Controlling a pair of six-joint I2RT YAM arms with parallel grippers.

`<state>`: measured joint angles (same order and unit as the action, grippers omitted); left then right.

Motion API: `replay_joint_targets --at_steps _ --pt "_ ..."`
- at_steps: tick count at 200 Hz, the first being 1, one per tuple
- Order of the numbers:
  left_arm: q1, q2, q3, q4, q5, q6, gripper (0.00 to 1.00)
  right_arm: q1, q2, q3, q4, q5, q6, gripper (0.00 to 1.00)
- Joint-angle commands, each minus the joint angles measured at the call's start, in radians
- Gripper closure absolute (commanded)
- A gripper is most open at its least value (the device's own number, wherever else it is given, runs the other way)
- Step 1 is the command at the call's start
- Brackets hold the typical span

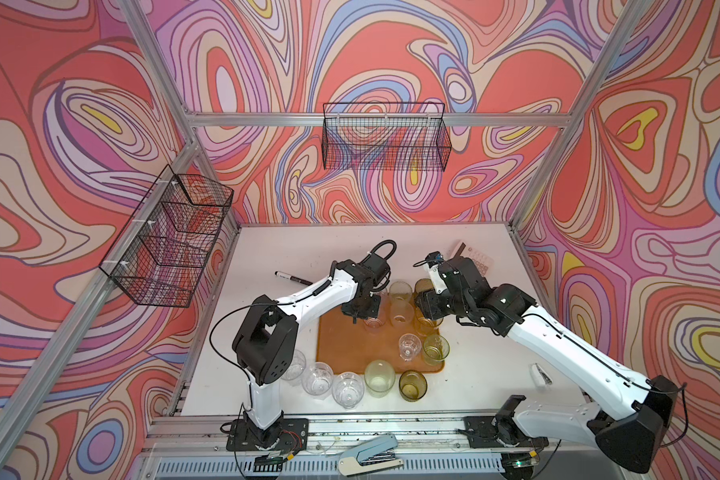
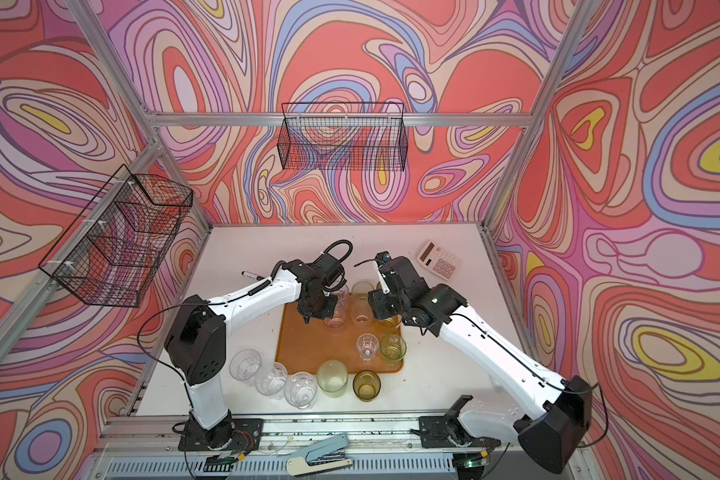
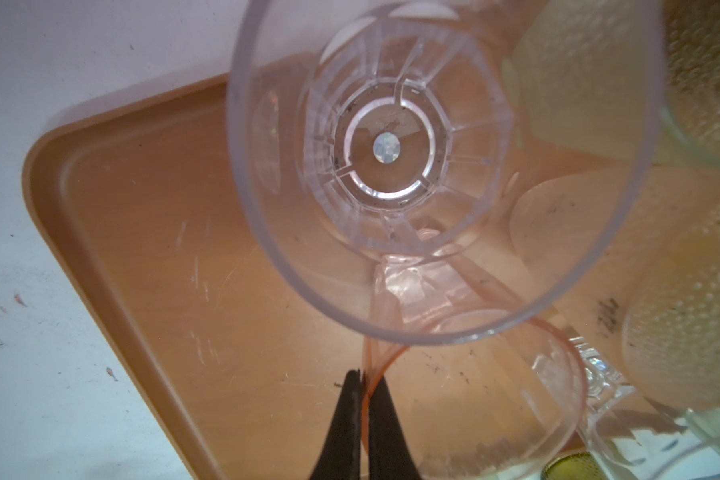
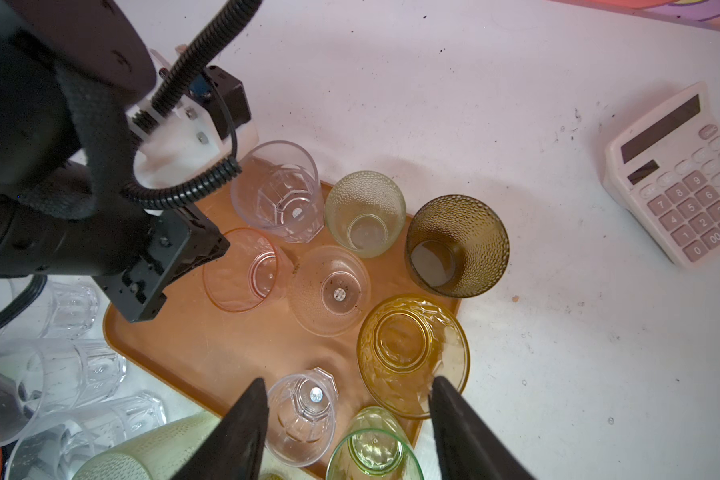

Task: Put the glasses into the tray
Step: 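Open the left gripper to release the pink glass on the tray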

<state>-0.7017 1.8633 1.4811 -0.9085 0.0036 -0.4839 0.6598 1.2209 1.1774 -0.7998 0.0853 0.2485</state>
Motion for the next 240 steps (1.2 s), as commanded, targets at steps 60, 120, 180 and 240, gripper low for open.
replay_joint_targets --at_steps 60,120,180,240 --pt "-0.006 0.022 -0.005 0.002 0.0 -0.024 0.93 -0.005 -0.009 -0.011 0.0 -0.001 0.005 0.36" --pt "-0.007 0.009 -0.005 -0.001 0.008 -0.031 0.79 -0.005 -0.008 -0.01 0.002 -0.001 0.004 0.35" --pt "-0.006 -0.011 0.007 -0.019 0.024 -0.037 0.68 -0.005 -0.008 -0.01 0.004 -0.004 0.005 0.36" --pt "-0.008 -0.061 0.038 -0.089 0.039 -0.023 0.62 -0.006 -0.008 -0.004 0.004 -0.004 0.001 0.36"
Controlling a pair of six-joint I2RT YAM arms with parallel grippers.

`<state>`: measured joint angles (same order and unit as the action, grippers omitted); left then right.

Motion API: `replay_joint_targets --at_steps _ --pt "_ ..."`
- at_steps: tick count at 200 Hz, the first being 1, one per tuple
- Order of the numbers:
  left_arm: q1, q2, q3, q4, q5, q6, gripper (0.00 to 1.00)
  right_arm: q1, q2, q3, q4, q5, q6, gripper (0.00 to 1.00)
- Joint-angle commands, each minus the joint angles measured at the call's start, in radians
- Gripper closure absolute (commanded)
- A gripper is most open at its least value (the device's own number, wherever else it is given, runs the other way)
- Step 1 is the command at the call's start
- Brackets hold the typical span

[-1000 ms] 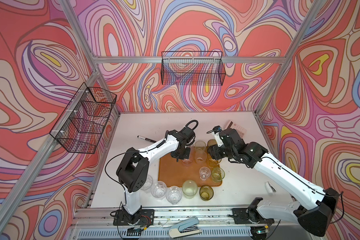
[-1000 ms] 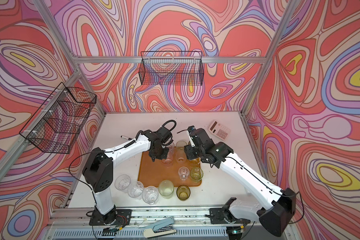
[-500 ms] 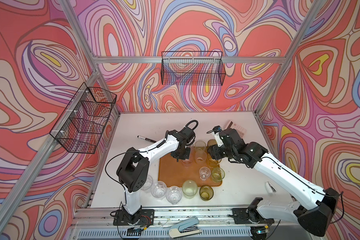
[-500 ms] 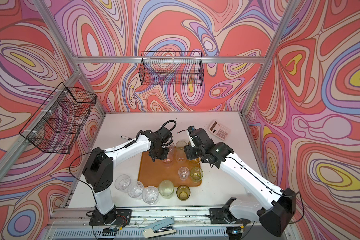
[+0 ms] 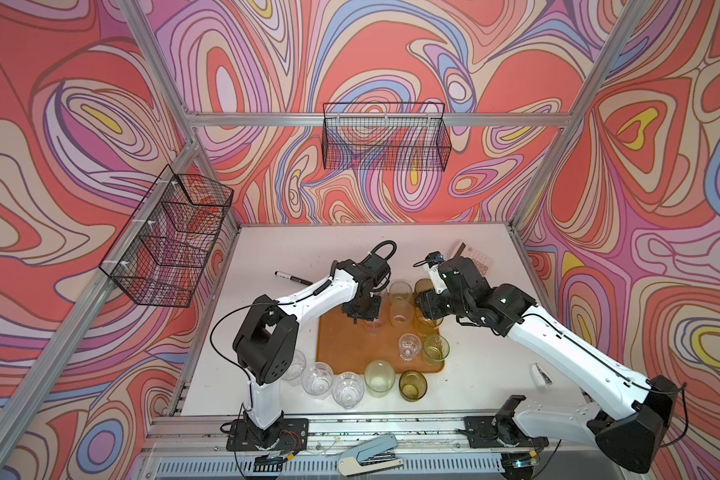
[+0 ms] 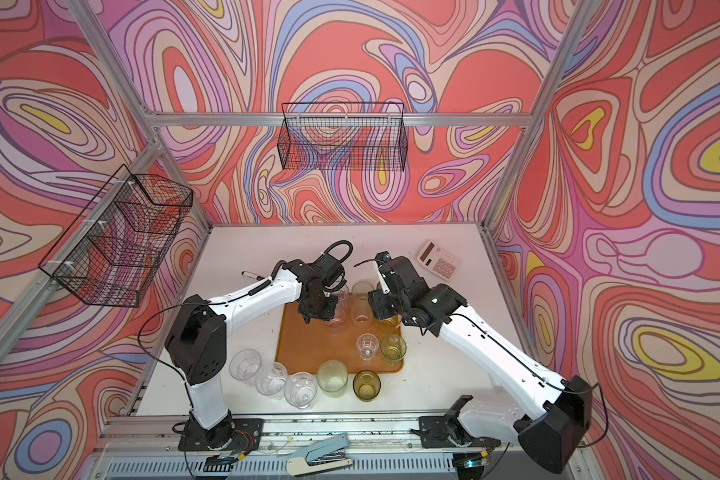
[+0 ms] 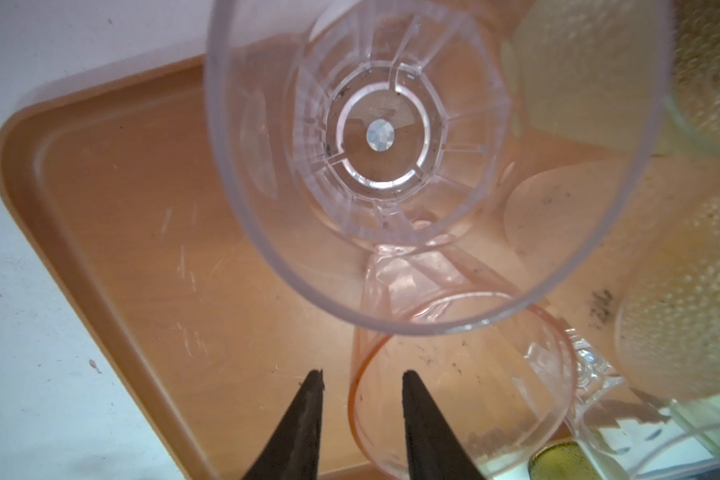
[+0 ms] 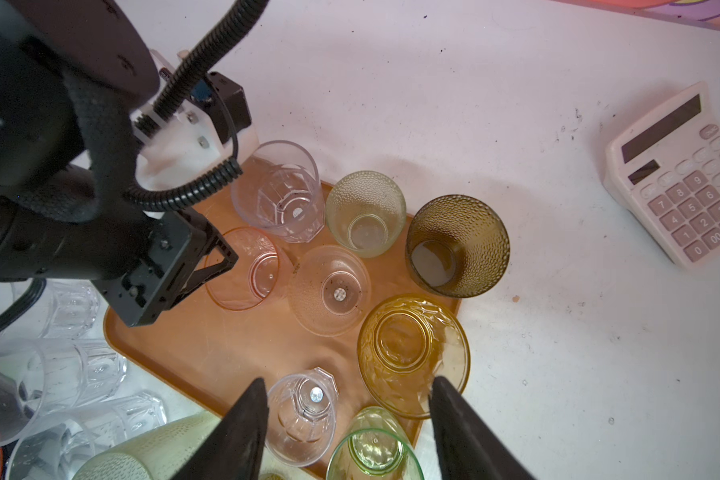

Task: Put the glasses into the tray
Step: 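Open the left gripper to release the pink glass on the tray, then raise the left gripper up and away from the tray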

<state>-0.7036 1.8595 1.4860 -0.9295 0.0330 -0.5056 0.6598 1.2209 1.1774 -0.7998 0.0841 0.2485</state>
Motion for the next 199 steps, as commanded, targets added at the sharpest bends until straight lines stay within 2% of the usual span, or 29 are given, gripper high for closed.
replay_joint_targets --at_steps 1,79,140,199 --pt "-0.006 -0.058 0.035 -0.069 0.009 0.0 0.62 -0.005 -0.008 -0.004 0.004 -0.003 0.001 0.35" --pt "-0.008 -0.104 0.084 -0.147 0.016 0.11 0.6 -0.005 -0.027 -0.025 0.004 -0.012 0.018 0.35" --pt "-0.014 -0.137 0.099 -0.161 0.064 0.228 0.6 -0.005 -0.055 -0.046 0.002 -0.013 0.039 0.35" --pt "-0.029 -0.192 0.077 -0.18 0.096 0.264 0.6 -0.005 -0.058 -0.054 0.001 -0.011 0.041 0.35"
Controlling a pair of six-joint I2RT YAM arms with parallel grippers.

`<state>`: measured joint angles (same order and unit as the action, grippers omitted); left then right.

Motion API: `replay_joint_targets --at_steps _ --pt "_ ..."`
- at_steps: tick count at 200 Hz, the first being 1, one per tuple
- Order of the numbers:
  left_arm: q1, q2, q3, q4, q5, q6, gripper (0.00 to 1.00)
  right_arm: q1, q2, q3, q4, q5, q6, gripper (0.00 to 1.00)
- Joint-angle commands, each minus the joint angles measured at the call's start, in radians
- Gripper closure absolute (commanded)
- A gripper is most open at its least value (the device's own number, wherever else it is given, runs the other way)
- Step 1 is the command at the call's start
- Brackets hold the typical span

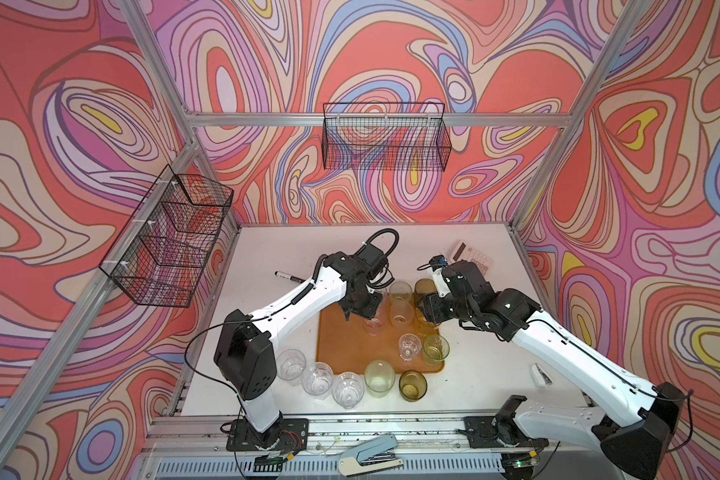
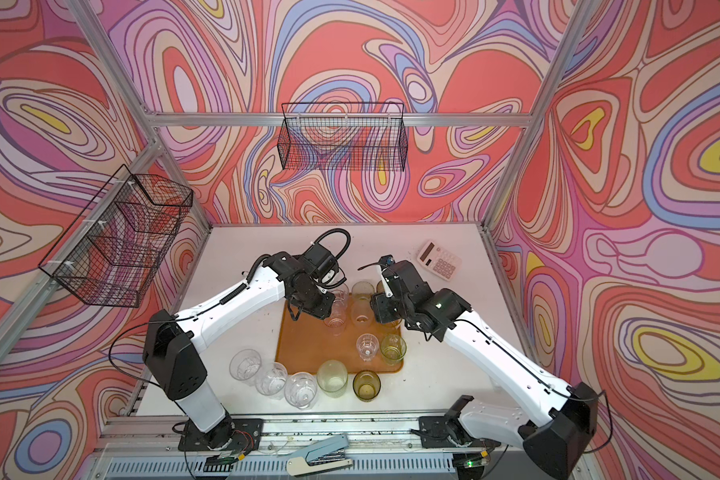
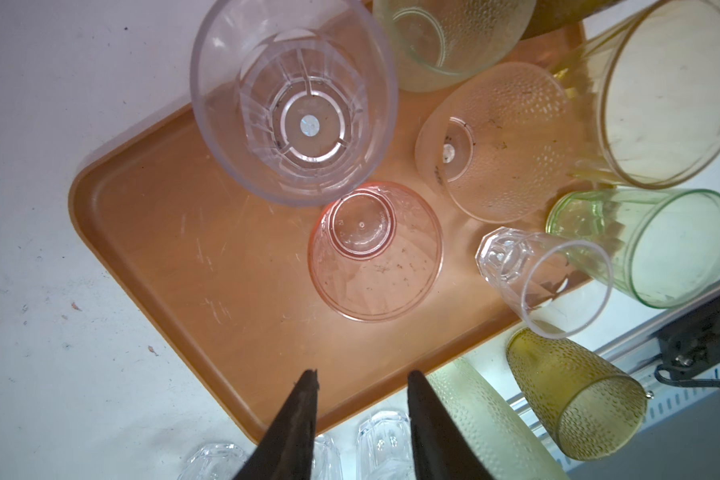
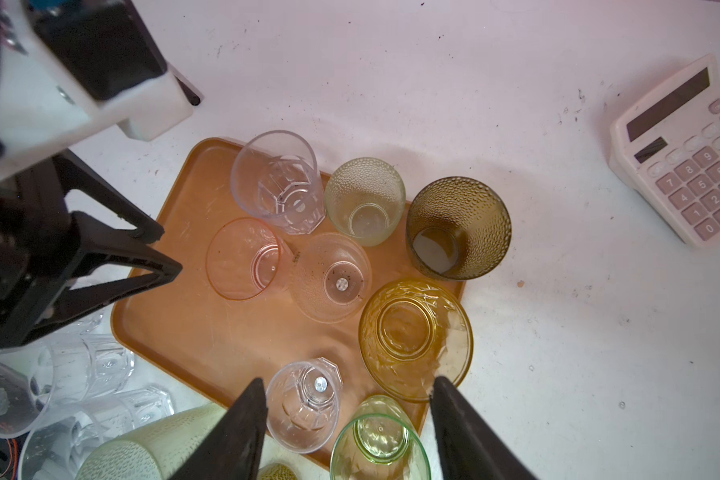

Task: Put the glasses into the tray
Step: 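Raise the left gripper up and away from the tray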

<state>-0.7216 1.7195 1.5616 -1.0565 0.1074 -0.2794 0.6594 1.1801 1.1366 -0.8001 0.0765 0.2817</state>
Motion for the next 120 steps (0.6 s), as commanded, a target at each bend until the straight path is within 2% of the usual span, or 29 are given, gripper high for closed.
replay_joint_targets --at_steps 1,63,120 --pt "-0.011 -0.053 0.001 -0.054 0.022 0.039 0.6 -0.005 -0.017 -0.013 0.001 -0.003 0.008 0.35" --pt "-0.039 -0.116 -0.03 -0.097 0.035 0.057 0.6 -0.004 -0.027 -0.021 0.001 -0.001 0.01 0.34" --pt "-0.07 -0.182 -0.099 -0.108 0.024 -0.001 0.6 -0.005 -0.051 -0.034 -0.004 -0.016 0.023 0.34"
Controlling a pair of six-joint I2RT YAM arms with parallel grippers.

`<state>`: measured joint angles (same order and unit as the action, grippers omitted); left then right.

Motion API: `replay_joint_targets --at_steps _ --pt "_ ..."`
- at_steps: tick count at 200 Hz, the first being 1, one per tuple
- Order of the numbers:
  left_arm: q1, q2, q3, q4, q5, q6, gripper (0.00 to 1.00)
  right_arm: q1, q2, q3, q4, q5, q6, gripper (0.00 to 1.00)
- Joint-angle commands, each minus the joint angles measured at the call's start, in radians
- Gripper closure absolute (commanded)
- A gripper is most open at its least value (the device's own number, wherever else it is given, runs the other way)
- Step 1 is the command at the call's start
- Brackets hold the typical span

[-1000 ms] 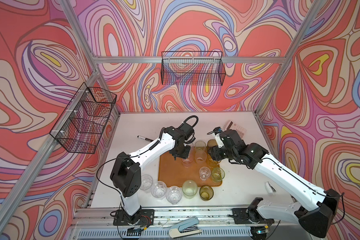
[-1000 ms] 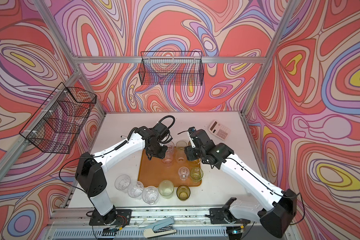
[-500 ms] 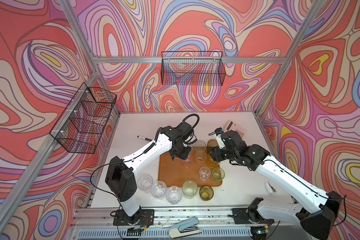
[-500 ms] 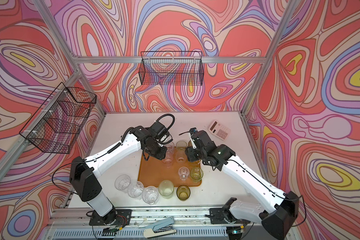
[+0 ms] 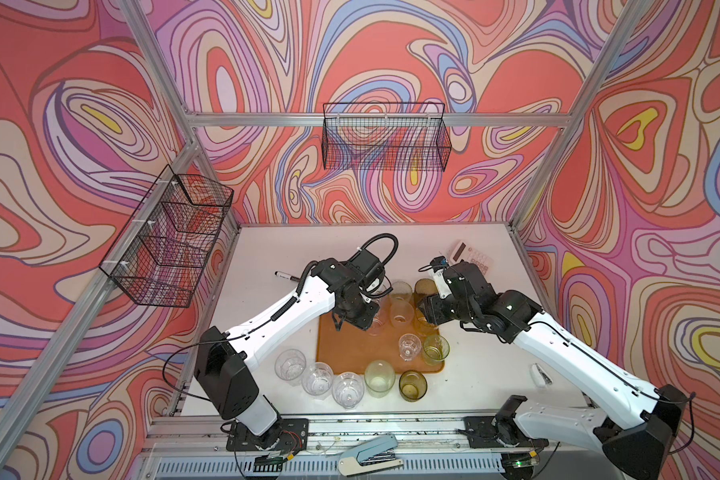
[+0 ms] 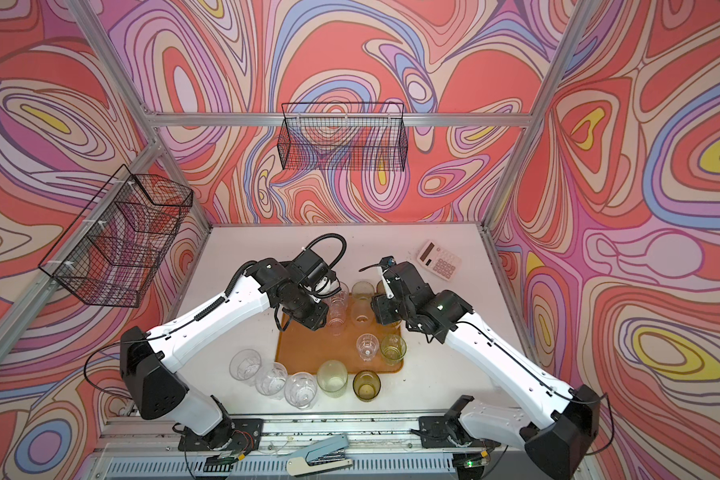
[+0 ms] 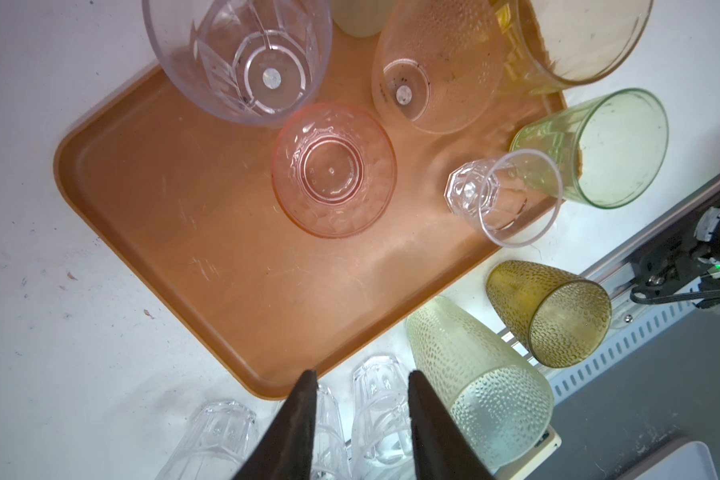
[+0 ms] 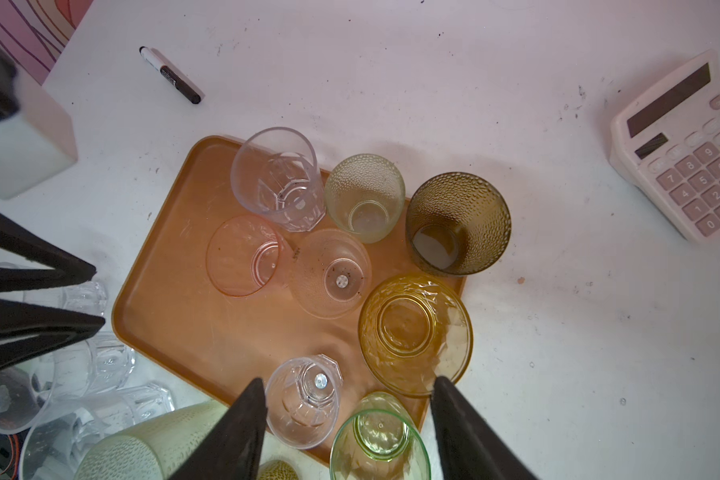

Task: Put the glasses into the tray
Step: 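Raise the left gripper up and away from the tray, then move the left gripper down to the pale yellow textured glass beside the tray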

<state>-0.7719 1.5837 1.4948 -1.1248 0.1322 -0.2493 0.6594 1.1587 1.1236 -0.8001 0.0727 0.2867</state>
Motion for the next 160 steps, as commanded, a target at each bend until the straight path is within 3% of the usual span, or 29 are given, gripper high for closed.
replay_joint_targets --at_steps 1,160 --pt "-0.021 -0.047 -0.033 -0.04 -0.001 -0.033 0.6 -0.005 -0.03 -0.021 -0.003 -0.012 0.017 0.34" --pt "-0.167 -0.147 -0.217 0.037 0.003 -0.258 0.63 -0.005 0.011 -0.024 -0.006 -0.065 0.066 0.33"
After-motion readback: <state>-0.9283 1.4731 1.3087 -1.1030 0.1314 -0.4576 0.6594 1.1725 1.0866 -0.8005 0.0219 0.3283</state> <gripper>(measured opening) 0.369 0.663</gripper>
